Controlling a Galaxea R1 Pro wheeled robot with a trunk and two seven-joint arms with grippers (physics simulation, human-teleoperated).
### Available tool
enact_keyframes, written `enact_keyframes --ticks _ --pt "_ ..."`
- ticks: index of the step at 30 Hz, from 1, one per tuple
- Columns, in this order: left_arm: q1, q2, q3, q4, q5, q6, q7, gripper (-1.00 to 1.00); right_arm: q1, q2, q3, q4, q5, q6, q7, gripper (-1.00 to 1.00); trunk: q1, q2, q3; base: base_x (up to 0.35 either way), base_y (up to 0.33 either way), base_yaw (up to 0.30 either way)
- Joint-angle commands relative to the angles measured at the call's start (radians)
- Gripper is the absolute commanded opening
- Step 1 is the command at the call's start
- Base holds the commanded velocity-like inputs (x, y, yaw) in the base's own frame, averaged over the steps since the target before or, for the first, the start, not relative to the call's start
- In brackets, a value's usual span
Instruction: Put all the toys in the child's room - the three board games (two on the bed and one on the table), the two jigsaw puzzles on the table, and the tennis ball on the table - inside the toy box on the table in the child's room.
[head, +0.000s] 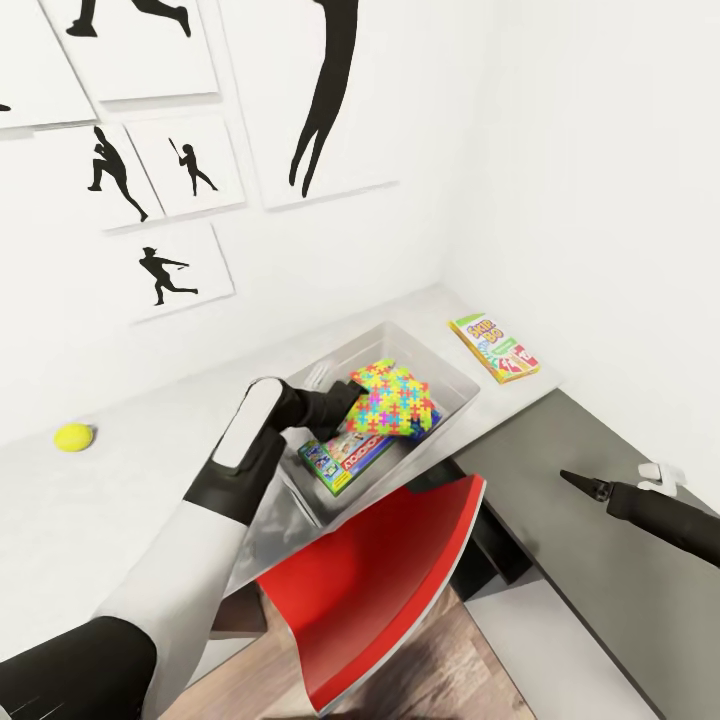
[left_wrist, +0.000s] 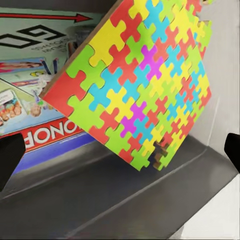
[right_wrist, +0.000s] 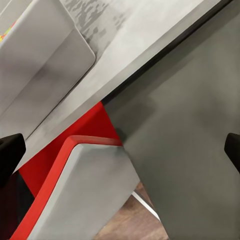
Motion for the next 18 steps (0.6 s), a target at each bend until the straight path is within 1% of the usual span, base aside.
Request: enact_keyframes --ticks 1,4,7,18 --pt "-0.001 0.0 0.0 -0.001 0.005 0.003 0.007 1.0 -0.001 0.0 -0.001 0.0 0.0 0.005 0.003 1.0 0.001 -0.002 -0.002 0.0 0.0 0.0" --pt "-0.001 0.0 0.001 -0.014 0.036 0.003 0.022 1.0 -0.001 0.0 -0.001 0.0 0.0 0.005 0.003 1.0 0.001 -0.002 -0.002 0.0 0.0 0.0" --pt "-0.001 0.0 0.002 -0.021 0.054 0.003 0.03 1.0 -0.001 0.0 -0.001 0.0 0.0 0.005 0.003 1.0 0.001 -0.002 -0.002 0.0 0.0 0.0" --pt "-0.001 0.0 -0.001 -0.031 0.069 0.003 0.036 1.0 -0.001 0.0 -0.001 0.0 0.0 0.005 0.003 1.0 0.001 -0.002 -0.002 0.0 0.0 0.0"
